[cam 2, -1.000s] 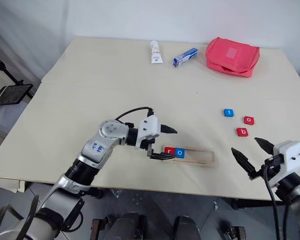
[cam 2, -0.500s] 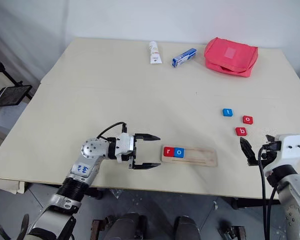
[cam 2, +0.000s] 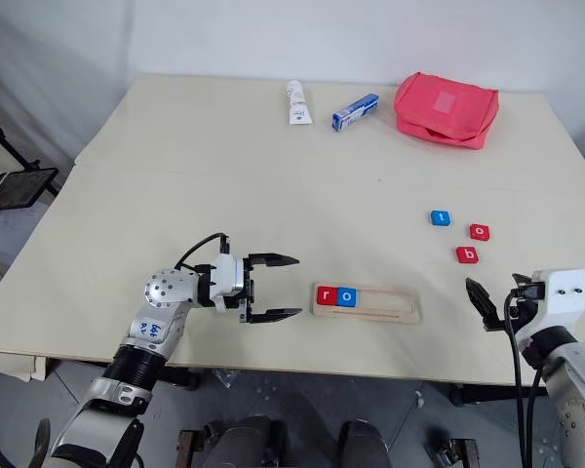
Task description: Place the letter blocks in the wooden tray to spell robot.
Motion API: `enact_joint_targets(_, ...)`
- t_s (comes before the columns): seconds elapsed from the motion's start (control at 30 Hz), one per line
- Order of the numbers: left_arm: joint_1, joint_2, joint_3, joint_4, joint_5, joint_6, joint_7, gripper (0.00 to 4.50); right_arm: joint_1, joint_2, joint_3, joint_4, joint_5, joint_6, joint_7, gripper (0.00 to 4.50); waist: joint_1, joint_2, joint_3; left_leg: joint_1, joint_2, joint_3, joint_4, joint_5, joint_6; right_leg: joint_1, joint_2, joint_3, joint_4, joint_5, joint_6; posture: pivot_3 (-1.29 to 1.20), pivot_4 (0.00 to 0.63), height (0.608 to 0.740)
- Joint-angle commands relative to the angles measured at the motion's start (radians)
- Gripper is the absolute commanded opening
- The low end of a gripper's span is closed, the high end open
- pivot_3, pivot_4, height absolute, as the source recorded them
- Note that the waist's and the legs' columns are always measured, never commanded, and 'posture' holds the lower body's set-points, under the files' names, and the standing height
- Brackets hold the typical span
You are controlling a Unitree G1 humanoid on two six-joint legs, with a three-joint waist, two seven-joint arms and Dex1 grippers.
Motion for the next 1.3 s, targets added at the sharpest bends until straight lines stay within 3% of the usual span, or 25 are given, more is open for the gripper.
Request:
enact_joint_targets(0.03, 0.003, -0.003, 0.005, -0.023, -0.024, -0.006, -0.004, 4.47, -0.007, -0.012, -0.015, -0.008, -0.008, -0.028, 0.012, 4.50, 0.000, 0.000, 0.000, 0.000, 0.000, 0.000, 0.000, 0.000, 0.000, 0.000, 0.000, 0.000, 0.000, 0.000, 0.000, 0.00, 0.150, 0.740)
enact_joint_targets(0.43, 0.022, 0.018, 0.019, -0.058, -0.053, 0.025, -0.013, 4.47, -0.029, -0.016, -0.010, -0.013, -0.012, -0.012, 0.013, 4.50, -0.001, 0.000, 0.000, 0.000, 0.000, 0.000, 0.000, 0.000, 0.000, 0.000, 0.000, 0.000, 0.000, 0.000, 0.000, 0.00, 0.150, 0.740)
enact_joint_targets(0.63, 0.040, 0.031, 0.030, -0.075, -0.051, 0.027, 0.006, 4.47, -0.107, -0.042, 0.015, 0.039, -0.026, 0.047, -0.005, 4.50, -0.001, 0.000, 0.000, 0.000, 0.000, 0.000, 0.000, 0.000, 0.000, 0.000, 0.000, 0.000, 0.000, 0.000, 0.000, 0.00, 0.150, 0.740)
enact_joint_targets(0.93, 0.100, 0.041, 0.022, -0.148, -0.043, 0.032, 0.039, 4.47, -0.389, -0.060, 0.145, 0.386, -0.130, 0.036, -0.001, 4.50, -0.008, 0.000, 0.000, 0.000, 0.001, 0.000, 0.000, 0.000, 0.000, -0.001, 0.000, 0.000, 0.000, 0.000, 0.000, 0.00, 0.150, 0.740)
enact_joint_targets(1.23, 0.127, 0.063, 0.031, -0.185, -0.045, 0.036, 0.051, 4.47, -0.481, -0.038, 0.202, 0.550, -0.169, 0.002, 0.006, 4.50, -0.005, 0.000, 0.000, 0.000, 0.000, 0.000, 0.000, 0.000, 0.000, -0.001, -0.001, -0.001, 0.001, 0.000, 0.000, 0.00, 0.150, 0.740)
enact_joint_targets(1.3, 0.126, 0.066, 0.033, -0.182, -0.043, 0.035, 0.056, 4.50, -0.482, -0.032, 0.201, 0.557, -0.168, 0.010, -0.007, 4.11, -0.006, 0.000, 0.000, 0.000, 0.000, 0.000, 0.000, 0.000, 0.000, 0.000, -0.001, -0.001, 0.001, 0.000, 0.000, 0.00, 0.150, 0.740)
